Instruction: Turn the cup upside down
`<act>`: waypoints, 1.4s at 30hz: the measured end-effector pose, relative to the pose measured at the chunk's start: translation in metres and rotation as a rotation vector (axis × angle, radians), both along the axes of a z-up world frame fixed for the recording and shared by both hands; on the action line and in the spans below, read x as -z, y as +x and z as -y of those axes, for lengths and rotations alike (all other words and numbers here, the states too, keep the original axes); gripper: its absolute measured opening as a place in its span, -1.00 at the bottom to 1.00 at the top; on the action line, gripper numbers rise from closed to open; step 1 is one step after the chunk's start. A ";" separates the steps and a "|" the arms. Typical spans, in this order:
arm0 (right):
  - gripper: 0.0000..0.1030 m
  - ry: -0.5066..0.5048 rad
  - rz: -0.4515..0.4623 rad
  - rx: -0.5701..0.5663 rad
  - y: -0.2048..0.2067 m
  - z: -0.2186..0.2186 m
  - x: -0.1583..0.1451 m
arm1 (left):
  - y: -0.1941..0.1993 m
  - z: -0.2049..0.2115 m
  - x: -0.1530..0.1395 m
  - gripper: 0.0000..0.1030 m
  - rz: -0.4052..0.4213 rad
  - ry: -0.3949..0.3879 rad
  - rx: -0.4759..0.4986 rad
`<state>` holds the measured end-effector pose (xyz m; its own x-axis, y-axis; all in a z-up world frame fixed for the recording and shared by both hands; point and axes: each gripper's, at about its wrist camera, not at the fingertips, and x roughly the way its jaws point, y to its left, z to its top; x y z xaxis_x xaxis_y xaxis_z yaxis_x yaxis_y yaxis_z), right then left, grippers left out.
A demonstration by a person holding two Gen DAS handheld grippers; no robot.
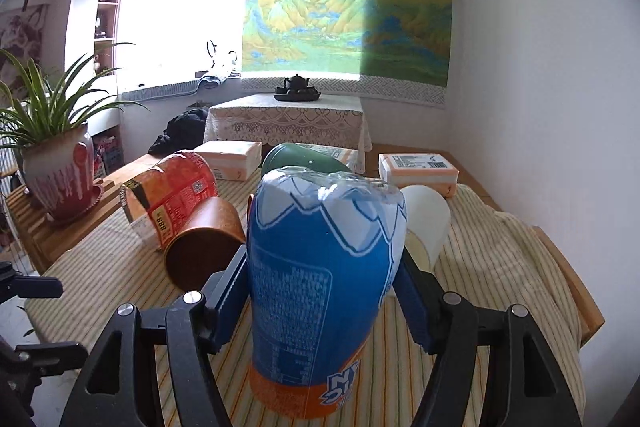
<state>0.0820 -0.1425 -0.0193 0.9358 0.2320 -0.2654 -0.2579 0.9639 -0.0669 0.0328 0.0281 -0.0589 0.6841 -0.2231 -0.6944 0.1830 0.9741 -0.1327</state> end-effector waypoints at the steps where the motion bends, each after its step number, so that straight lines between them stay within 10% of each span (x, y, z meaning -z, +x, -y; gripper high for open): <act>1: 0.27 0.005 -0.009 -0.009 -0.001 0.002 0.000 | -0.002 0.001 -0.001 0.73 0.003 0.000 0.000; 17: 0.71 0.023 0.003 -0.045 -0.038 0.014 -0.001 | -0.028 0.023 -0.026 0.73 0.080 0.045 -0.027; 42: 0.79 0.124 0.100 0.144 -0.114 0.074 -0.003 | -0.084 0.067 -0.059 0.96 0.478 0.083 -0.196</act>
<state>-0.0317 -0.2170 -0.0161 0.9819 0.1194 -0.1470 -0.1153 0.9927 0.0365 -0.0510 -0.0389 0.0005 0.9523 -0.0166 -0.3047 0.0177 0.9998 0.0006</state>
